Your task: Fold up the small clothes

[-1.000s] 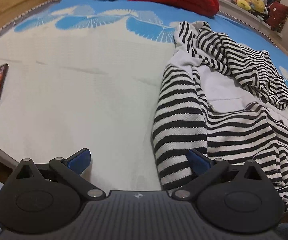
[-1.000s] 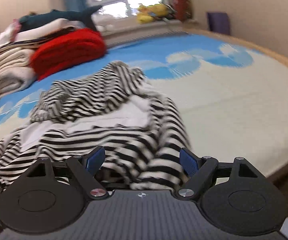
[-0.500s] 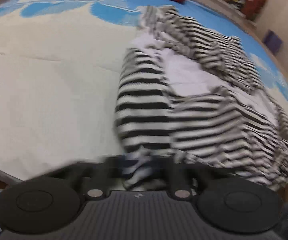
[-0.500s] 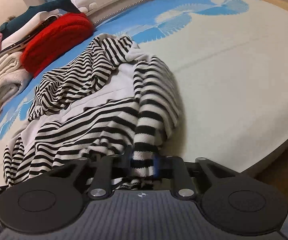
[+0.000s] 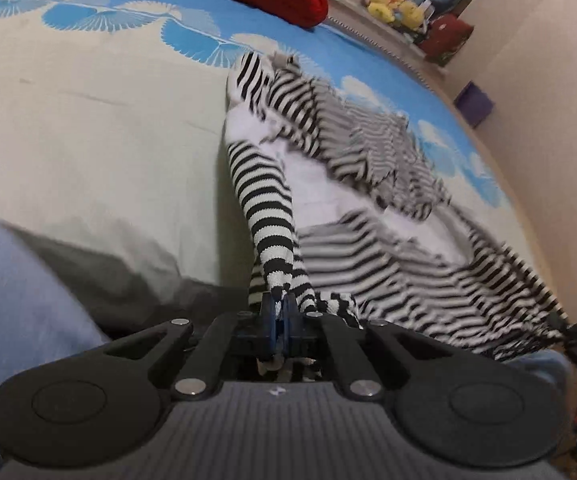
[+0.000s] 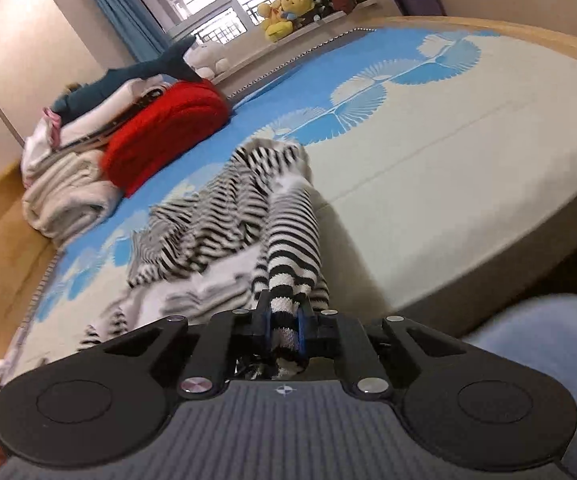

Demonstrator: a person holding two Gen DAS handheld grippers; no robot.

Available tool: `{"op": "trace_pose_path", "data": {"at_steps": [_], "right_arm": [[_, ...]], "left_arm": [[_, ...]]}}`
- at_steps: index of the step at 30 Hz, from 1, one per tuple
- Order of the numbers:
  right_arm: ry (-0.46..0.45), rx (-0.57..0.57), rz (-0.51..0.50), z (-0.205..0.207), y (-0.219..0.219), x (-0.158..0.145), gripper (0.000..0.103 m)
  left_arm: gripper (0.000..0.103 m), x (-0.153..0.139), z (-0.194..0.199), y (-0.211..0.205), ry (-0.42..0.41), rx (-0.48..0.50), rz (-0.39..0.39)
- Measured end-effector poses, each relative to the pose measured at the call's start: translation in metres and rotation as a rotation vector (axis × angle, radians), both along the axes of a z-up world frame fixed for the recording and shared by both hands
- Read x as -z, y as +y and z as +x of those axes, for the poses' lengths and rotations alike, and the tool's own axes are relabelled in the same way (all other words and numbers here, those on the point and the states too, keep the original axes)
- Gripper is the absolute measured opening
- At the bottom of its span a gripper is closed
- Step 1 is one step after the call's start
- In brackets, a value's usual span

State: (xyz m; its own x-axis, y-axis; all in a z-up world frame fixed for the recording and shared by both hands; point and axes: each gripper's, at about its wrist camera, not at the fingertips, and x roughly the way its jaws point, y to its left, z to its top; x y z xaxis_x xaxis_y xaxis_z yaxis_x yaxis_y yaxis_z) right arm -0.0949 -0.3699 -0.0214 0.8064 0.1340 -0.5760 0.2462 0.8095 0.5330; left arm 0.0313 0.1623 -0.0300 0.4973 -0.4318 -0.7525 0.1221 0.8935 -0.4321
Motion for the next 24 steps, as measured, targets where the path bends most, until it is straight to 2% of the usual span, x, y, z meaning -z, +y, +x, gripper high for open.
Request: {"op": "trace_pose_path", "data": {"at_steps": [2,4,8,11,13,16,17,19,21,22,23,24], "right_arm": [[-0.005,0.001,0.015,-0.015,-0.003,-0.012,0.011],[-0.010,0.000,0.011,-0.013,-0.004,-0.023,0.011],[-0.073,-0.010,0.012,0.028,-0.009,-0.046,0.011],[-0.098,0.026,0.080,0.091,-0.020,-0.059,0.011],[-0.107,0.054,0.117,0.143,-0.028,-0.066,0.011],[-0.116,0.120,0.135,0.225,-0.037,-0.070,0.011],[-0.102,0.159,0.161,0.256,-0.044,-0.067,0.013],[-0.054,0.258,0.222,0.323,-0.060,-0.048,0.024],[-0.009,0.319,0.234,0.370,-0.067,-0.023,0.064],[0.028,0.333,0.214,0.385,-0.067,-0.010,0.065],[0.050,0.361,0.196,0.386,-0.063,0.001,0.066],[0.044,0.366,0.193,0.383,-0.061,0.008,0.072]], "left_arm": [[0.003,-0.011,-0.004,0.006,-0.006,-0.016,-0.030],[0.003,-0.021,0.006,0.006,-0.011,-0.033,-0.051],[0.003,-0.050,0.057,-0.007,-0.070,-0.032,-0.054],[0.003,-0.069,0.109,-0.028,-0.115,-0.044,-0.029],[0.003,-0.076,0.158,-0.038,-0.122,-0.052,-0.021],[0.003,-0.074,0.252,-0.052,-0.132,-0.111,0.018],[0.005,-0.068,0.280,-0.052,-0.128,-0.166,0.019],[0.024,-0.045,0.346,-0.059,-0.127,-0.291,0.077],[0.074,-0.028,0.388,-0.065,-0.113,-0.362,0.192],[0.084,-0.025,0.397,-0.066,-0.119,-0.400,0.239],[0.096,-0.022,0.400,-0.064,-0.142,-0.420,0.248],[0.102,-0.021,0.397,-0.062,-0.169,-0.411,0.238]]}}
